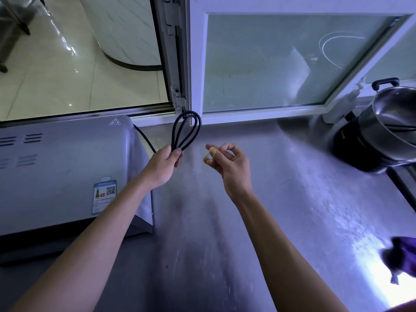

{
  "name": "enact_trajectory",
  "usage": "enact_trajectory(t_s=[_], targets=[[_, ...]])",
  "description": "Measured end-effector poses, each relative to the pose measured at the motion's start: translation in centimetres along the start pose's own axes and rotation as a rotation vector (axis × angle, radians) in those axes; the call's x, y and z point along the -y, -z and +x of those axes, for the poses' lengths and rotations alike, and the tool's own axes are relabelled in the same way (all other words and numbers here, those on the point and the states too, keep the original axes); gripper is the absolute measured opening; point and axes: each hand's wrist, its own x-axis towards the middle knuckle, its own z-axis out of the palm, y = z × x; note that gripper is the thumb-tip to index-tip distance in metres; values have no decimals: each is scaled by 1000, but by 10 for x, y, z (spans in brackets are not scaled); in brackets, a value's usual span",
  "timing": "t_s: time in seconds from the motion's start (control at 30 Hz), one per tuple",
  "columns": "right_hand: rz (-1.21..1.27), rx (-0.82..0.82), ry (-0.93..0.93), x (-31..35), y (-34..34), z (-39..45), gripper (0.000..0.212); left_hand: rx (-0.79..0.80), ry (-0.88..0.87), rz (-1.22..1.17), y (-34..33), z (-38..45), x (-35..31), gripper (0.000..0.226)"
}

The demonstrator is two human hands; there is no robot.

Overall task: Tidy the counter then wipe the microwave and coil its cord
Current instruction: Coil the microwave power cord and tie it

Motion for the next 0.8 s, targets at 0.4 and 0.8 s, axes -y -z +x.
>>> enact_trajectory(t_s=[0.4,0.8], targets=[[-456,12,96,-2,3,0,38,19,-35,83,-1,2,8,35],[-880,137,199,42,-12,27,57,23,-95,296,-1,-3,10,27]])
